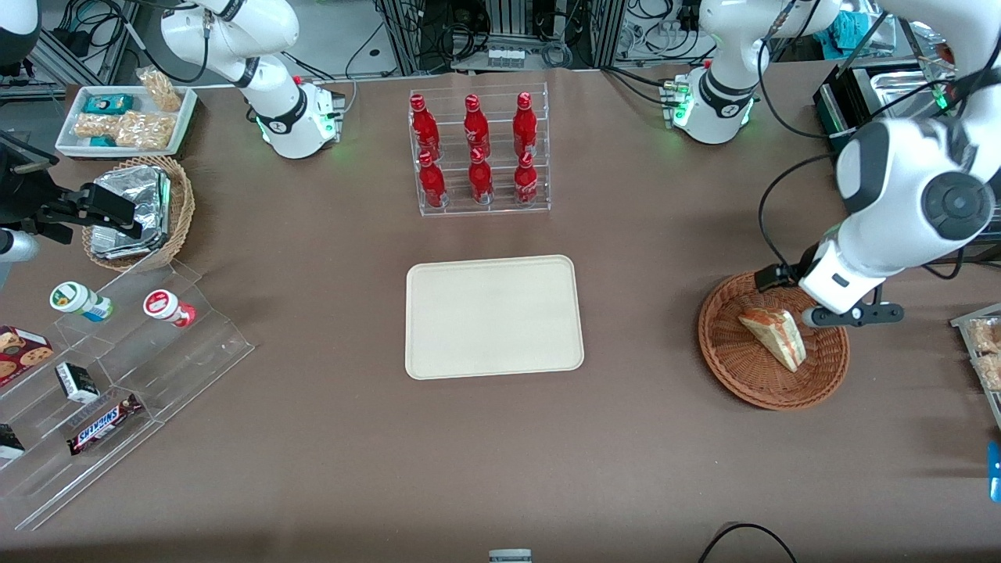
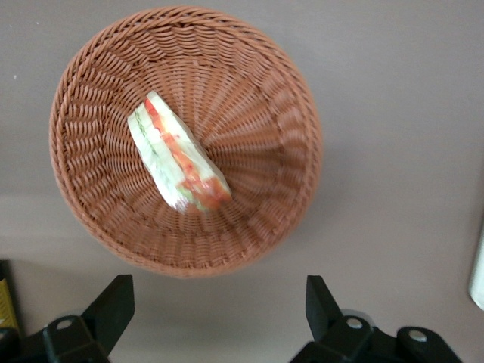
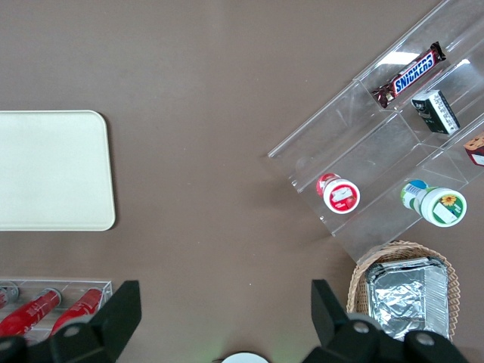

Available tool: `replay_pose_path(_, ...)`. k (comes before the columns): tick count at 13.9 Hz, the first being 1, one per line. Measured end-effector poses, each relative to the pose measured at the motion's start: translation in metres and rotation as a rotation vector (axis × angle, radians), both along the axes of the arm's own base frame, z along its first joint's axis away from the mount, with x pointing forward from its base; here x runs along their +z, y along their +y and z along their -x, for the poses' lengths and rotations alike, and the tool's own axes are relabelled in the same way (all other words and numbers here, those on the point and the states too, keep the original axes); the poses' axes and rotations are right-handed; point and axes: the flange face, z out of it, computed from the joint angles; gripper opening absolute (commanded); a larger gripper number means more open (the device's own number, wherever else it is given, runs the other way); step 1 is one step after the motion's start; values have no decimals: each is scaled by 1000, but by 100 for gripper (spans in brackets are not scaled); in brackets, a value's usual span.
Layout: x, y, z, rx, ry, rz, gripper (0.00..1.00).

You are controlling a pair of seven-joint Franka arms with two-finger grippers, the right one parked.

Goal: Place sandwich from basket to tray
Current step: 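Move the open left gripper down over the sandwich in the wicker basket, then close the left gripper on the sandwich and lift it from the basket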

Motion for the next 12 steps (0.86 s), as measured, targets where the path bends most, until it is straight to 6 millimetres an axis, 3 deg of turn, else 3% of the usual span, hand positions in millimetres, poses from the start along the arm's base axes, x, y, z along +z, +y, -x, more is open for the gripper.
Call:
replay_pose_path(2, -21, 19, -1, 67, -6, -1, 100)
replay_pose_path(8, -27, 29, -12, 510, -80, -25, 100)
replay_pose_path(12, -54, 51, -18, 635, -77, -29, 100)
